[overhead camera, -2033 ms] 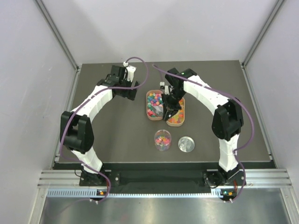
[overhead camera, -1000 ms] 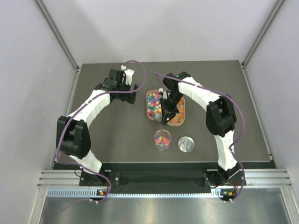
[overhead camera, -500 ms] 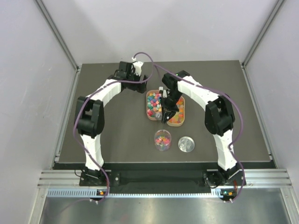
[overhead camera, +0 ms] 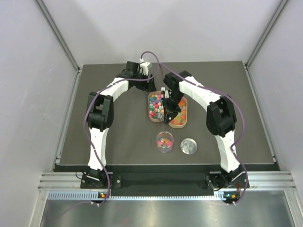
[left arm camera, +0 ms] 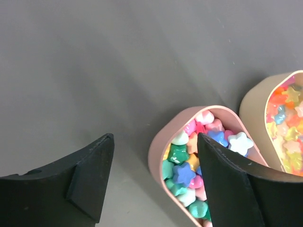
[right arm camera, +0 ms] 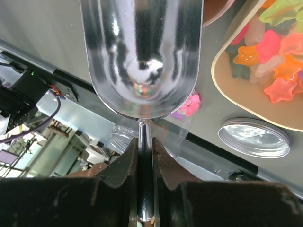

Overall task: Pack the candies
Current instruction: Scoop the fake candies from the storage box.

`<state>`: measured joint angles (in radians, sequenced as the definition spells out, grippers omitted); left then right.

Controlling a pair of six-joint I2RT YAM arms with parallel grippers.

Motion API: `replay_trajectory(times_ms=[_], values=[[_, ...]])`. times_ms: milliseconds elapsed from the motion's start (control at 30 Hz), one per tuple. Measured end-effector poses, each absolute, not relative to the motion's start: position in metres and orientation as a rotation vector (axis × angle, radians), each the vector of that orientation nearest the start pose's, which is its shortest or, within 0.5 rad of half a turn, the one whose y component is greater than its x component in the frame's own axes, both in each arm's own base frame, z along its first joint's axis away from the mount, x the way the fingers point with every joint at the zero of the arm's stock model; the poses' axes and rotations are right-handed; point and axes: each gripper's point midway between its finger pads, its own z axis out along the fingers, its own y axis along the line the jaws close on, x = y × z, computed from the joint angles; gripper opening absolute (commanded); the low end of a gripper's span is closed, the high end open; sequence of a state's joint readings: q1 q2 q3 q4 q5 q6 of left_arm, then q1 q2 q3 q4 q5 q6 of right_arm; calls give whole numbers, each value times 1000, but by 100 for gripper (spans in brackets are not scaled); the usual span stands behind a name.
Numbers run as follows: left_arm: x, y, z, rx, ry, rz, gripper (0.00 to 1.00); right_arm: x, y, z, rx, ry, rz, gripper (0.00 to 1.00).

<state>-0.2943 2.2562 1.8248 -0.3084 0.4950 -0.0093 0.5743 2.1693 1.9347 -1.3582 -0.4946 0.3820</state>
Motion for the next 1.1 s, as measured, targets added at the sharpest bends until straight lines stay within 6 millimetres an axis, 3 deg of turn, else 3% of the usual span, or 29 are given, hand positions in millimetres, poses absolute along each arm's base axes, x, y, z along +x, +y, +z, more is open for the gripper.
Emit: replay_trajectory(times_ms=[133,333,567,700,1100], values=[[518,-254,70,571,2273,-805,70,266,287,113,-311,3296,711,0],[509,-261,68,575,2280,-886,66,274,290,107,-325,3280,669,0],[489,-260,46,568,2341,-940,61,281,293,102,-344,3265,637,0],[484,-259,47,555,2347,-941,61,288,294,92,-363,3252,608,0],[475,-254,49,531,2349,-933,57,297,295,88,-425,3208,508,0]])
